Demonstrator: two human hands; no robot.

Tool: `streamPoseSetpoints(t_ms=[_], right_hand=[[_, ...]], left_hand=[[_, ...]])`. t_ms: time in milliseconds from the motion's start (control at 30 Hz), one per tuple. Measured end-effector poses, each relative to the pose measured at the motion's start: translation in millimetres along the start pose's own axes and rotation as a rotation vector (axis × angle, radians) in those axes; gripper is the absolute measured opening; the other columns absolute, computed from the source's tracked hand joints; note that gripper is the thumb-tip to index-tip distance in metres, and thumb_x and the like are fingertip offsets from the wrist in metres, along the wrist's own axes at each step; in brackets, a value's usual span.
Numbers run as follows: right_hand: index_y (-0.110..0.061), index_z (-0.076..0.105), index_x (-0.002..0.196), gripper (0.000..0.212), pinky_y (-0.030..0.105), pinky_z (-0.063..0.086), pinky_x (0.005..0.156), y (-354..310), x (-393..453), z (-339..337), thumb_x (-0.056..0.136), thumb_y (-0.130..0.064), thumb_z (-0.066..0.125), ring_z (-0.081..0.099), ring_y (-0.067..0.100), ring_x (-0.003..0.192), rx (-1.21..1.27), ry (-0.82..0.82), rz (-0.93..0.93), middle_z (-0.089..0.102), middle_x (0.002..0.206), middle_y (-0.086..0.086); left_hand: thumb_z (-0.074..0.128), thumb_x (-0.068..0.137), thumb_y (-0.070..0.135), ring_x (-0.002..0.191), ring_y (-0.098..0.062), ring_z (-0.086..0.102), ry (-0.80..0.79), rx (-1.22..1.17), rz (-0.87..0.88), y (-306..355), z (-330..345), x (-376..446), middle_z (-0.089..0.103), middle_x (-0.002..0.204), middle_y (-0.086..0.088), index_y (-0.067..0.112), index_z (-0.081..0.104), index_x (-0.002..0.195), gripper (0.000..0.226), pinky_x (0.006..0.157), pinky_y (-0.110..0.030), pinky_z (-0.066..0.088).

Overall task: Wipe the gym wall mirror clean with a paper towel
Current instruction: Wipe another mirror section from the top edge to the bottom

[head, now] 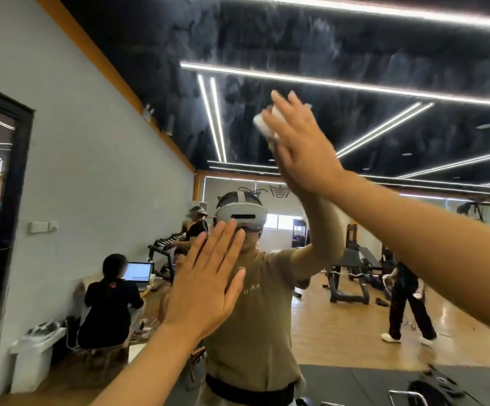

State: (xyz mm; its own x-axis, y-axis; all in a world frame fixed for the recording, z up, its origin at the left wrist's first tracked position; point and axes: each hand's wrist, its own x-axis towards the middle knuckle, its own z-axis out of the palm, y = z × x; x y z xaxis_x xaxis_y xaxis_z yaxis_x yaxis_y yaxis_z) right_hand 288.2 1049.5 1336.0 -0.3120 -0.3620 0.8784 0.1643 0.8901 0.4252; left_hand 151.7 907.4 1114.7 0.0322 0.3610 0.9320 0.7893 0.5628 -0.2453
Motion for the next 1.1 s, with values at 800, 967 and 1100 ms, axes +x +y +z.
streamPoseSetpoints(t_ms=[800,967,1100], right_hand=[[-0.016,0.03,0.154,0.057,0.045,0.012,0.125,-98,-214,53,0.099,-0.017,0.048,0.016,0.033,0.152,0.034,-0.109,-0.153,0.024,0.163,0.008],[-0.016,0.027,0.154,0.058,0.046,0.018,0.124,-74,-203,39,0.1,-0.018,0.047,0.017,0.032,0.152,-0.047,-0.22,-0.36,0.023,0.163,0.008],[-0.015,0.031,0.152,0.054,0.05,0.025,0.121,-27,-144,19,0.1,-0.019,0.046,0.022,0.035,0.15,-0.1,-0.238,-0.459,0.03,0.16,0.012]], left_hand=[[0.031,0.104,0.034,0.155,-0.02,0.009,0.061,-0.108,0.031,-2,2,-1,0.014,0.167,-0.008,0.008,0.02,0.159,0.062,0.125,-0.041,0.008],[0.029,0.104,0.034,0.155,-0.022,0.008,0.046,-0.079,0.041,-3,-1,0,0.013,0.167,-0.011,0.007,0.019,0.158,0.062,0.126,-0.039,0.004],[0.029,0.104,0.036,0.155,-0.02,0.005,0.043,-0.079,0.032,-3,0,0,0.011,0.168,-0.009,0.008,0.016,0.159,0.063,0.126,-0.038,0.003]])
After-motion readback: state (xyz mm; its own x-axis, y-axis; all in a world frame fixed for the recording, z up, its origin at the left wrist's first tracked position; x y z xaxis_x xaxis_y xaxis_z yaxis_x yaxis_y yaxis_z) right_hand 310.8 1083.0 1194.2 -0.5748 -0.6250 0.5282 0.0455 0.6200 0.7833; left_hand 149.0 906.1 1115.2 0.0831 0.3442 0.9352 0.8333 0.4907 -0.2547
